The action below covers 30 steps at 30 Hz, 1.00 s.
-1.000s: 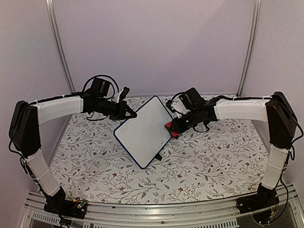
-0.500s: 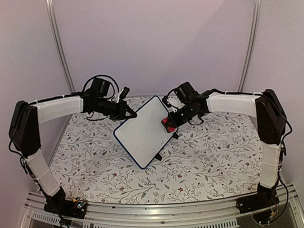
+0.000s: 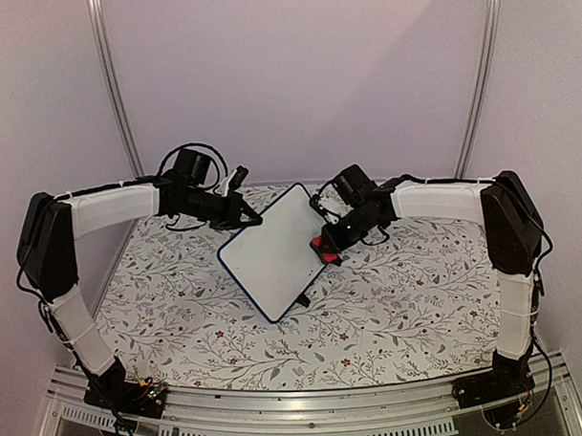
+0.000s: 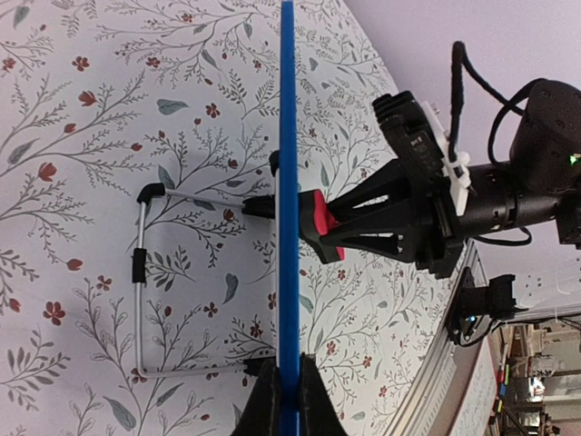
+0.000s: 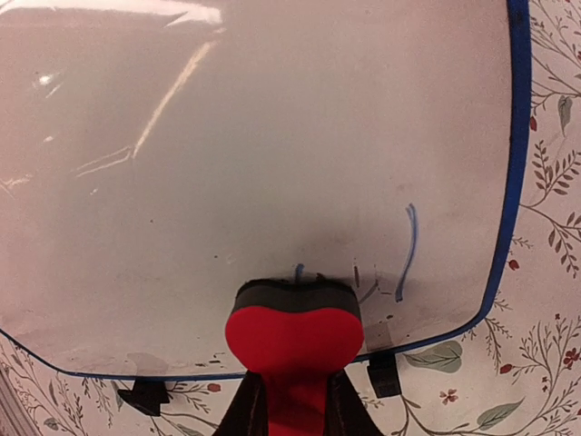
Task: Erase the whiteboard
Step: Erase the whiteboard at the center of the board.
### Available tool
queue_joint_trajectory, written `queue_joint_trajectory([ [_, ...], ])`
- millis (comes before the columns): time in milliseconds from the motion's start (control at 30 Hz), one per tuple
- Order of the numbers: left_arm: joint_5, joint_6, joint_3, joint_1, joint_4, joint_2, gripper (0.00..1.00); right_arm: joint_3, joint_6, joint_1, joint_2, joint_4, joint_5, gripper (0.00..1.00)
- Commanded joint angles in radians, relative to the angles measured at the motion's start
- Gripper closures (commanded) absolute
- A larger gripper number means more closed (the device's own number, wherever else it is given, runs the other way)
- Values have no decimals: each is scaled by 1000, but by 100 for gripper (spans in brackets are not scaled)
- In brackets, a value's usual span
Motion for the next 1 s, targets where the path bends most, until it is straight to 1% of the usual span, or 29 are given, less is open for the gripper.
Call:
queue_joint_trajectory([
  [0,31,11,-5,4,21,-39,99,-33,-23,-7,25,-7,-33,97],
  [267,32,13,-5,3,21,-39,99,-73,-36,-5,33,-9,-60,97],
  [467,31,14,-5,4,21,-40,99,-55,-45,-7,26,-20,-55,97],
  [767,32,14,-5,3,20,-36,99,55,-54,-12,-6,-22,9,97],
  [967,31,17,-1,5,15,-39,99,129,-55,-22,40,-43,7,97],
])
